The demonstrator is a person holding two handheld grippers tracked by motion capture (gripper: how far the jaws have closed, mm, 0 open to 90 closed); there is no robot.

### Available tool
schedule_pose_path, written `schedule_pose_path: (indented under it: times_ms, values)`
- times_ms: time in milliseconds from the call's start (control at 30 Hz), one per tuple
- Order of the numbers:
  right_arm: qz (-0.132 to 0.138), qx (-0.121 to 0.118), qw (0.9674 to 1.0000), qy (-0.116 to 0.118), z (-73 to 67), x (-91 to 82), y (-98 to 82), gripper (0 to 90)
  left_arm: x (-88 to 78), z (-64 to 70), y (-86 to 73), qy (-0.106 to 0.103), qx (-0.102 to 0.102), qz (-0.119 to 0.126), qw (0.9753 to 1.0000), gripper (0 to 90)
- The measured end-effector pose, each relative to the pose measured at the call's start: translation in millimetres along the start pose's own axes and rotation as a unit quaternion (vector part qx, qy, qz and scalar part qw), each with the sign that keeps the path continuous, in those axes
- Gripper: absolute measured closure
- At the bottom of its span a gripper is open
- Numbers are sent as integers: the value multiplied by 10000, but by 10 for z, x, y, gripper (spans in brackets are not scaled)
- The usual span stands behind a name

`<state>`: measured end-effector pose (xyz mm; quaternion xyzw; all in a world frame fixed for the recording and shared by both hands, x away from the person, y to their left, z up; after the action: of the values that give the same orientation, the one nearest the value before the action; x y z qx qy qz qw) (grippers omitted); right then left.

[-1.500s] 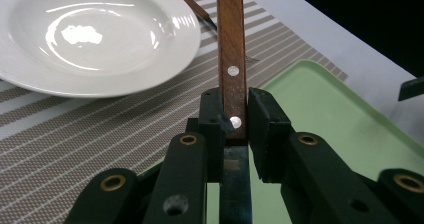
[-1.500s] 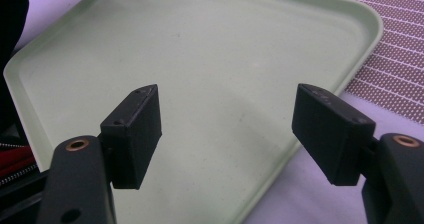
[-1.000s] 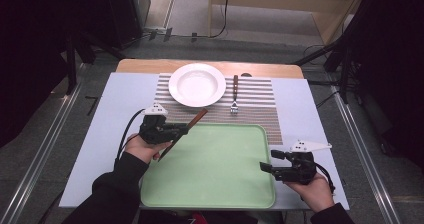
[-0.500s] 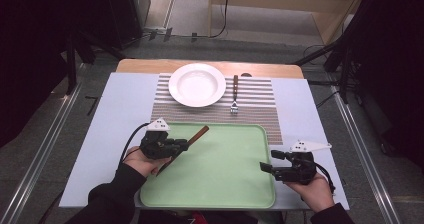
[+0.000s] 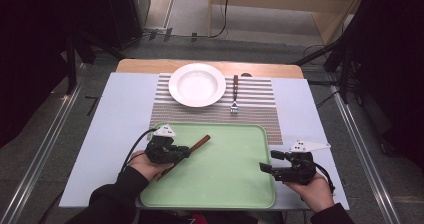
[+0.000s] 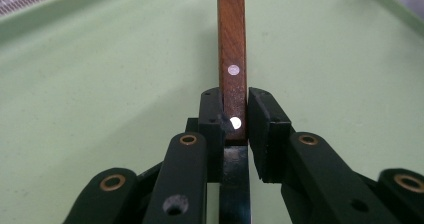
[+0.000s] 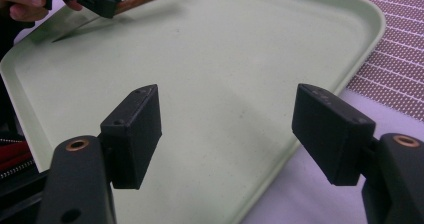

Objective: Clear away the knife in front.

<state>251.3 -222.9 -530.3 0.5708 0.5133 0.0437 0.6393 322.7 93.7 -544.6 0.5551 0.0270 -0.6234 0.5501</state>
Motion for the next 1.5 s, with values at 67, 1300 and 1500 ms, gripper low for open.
schedule_pose_path:
  times_ms: [67,1300,1500]
  values:
    - [3,-14,10000,0,0,3,1,267,15,-17,-2,-11,-35,-32,10000,761]
    - [-57,-17,10000,30,-5,7,-19,269,108,283,260,-482,535,97,9974,724]
    - [-66,-9,10000,-2,-8,-19,-43,269,218,234,245,-488,690,-122,9963,885]
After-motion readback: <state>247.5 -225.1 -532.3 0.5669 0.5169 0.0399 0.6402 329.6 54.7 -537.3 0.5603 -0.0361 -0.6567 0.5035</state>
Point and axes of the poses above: each handheld gripper's, and its own axes: x roughly forward along the jaws, y roughly out of its top, z roughly to its right, the point moved 7 cm from there along x, roughly forward along the jaws, and after that the axes turned 11 degrees about -x, right-handed, at the moved point
